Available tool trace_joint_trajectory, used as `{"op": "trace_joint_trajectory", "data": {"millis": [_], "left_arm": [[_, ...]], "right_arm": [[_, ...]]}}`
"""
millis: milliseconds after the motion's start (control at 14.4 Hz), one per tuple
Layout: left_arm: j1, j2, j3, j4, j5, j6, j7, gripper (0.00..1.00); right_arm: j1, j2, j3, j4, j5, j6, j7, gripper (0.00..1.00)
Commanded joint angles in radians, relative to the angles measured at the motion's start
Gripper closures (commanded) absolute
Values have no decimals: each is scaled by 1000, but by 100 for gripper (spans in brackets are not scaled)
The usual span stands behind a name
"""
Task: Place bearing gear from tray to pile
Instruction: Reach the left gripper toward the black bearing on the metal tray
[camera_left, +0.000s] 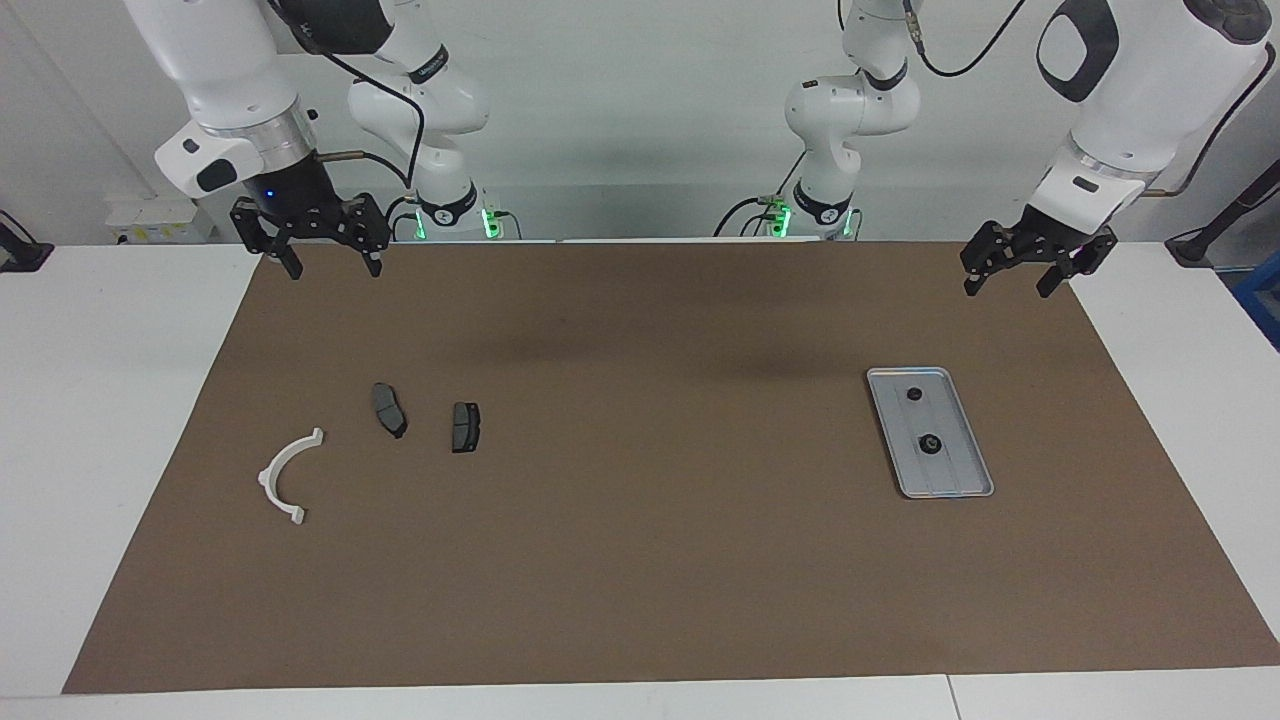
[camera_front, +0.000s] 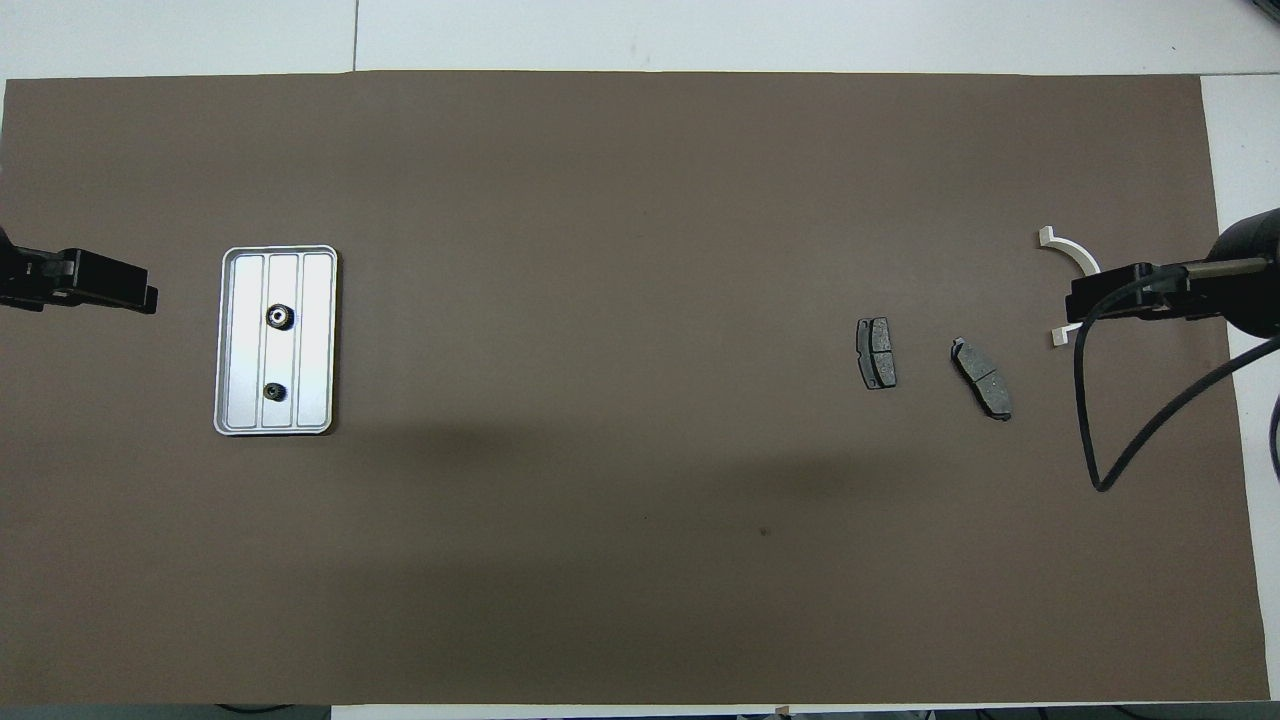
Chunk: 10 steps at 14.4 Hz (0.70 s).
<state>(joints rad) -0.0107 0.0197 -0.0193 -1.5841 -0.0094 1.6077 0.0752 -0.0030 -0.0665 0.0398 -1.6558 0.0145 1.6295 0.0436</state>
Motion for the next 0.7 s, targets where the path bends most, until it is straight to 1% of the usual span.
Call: {"op": "trace_joint_trajectory", "data": {"millis": [0,139,209,348,417,487,626], "left_arm": [[-12,9,10,22,-3,-14,-6,0],[-12,5,15,12,-3,-2,-5,0],[-12,5,18,6,-3,27,-5,0],[-6,41,18,1,-1,73,-5,0],[-9,75,18,-11,0,122,-6,0],[-8,88,18,-58,0,197,-6,0],[6,89,16,-199,-4,410,-6,0]], "right_arm": [[-14,-1,6,-6,2,10,-31,0],[-15,-1,6,-4,2,10,-31,0],[-14,-1,6,-4,2,9,-31,0],[-15,-1,6,-4,2,9,-31,0],[-14,-1,6,-4,2,9,-31,0],[-14,-1,6,-6,2,9,-31,0],[-12,-1,6,-6,2,6,-30,0]]}}
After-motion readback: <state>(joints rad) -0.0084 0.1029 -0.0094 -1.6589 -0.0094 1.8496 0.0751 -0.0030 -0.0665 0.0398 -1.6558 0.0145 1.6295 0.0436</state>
